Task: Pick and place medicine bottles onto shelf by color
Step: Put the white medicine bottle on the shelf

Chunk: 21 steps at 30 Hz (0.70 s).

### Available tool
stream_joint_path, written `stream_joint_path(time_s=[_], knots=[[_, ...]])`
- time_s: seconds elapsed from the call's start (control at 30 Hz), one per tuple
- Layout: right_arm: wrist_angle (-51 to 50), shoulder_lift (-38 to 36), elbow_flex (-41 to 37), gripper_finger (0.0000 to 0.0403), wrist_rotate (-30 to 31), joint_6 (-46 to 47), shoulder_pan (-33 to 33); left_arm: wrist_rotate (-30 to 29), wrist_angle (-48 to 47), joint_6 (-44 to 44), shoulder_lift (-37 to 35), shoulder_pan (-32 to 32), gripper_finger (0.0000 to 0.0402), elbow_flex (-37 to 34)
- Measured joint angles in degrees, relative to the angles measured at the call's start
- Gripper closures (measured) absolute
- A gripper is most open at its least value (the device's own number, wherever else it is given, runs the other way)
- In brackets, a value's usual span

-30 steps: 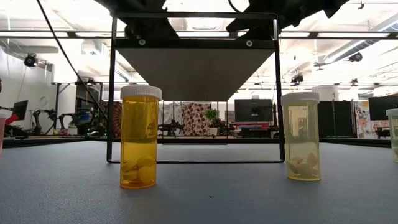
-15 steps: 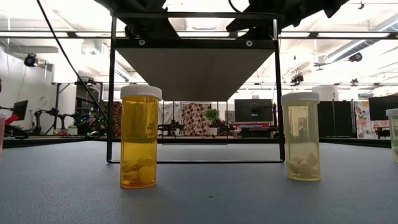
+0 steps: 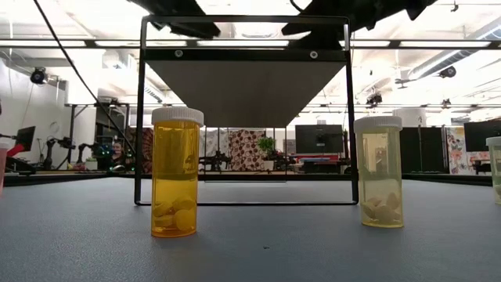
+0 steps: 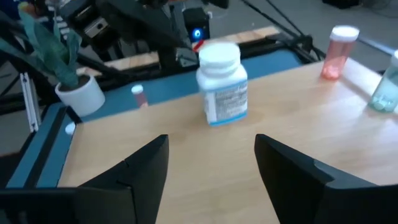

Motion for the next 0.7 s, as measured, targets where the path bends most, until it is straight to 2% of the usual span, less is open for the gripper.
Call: stream_joint_path(time_s=[0.2, 0.33, 0.4, 0.53, 0.63, 0.7], knots=[[4.91, 3.96, 1.55, 0.0228, 0.05, -0.12, 0.00, -0.02, 0.55, 3.35, -4.83, -1.49, 0.0157, -1.92], [5.20, 9.52, 6.00, 0.0273, 0.03, -2.09, 0.00, -0.03, 8.81, 9.37, -6.82, -1.65, 0.0158, -7.00], [3.86, 12.65, 9.08, 0.0297, 0.03, -3.31, -0.01, -0.02, 15.85, 13.60, -7.50, -1.65, 0.0158, -9.85], [-3.84, 18.50, 16.99, 0.0349, 0.07, -5.38, -0.39, -0.17, 27.00, 22.21, -8.73, -1.65, 0.0158, -15.97], [-13.86, 22.29, 23.34, 0.0384, 0.65, -7.65, -0.57, -0.31, 30.18, 25.23, -10.97, -1.70, 0.0158, -18.81], [-21.13, 24.41, 27.27, 0.0391, 2.56, -8.45, -0.57, -0.30, 31.45, 25.26, -12.66, -1.68, 0.0158, -19.92]])
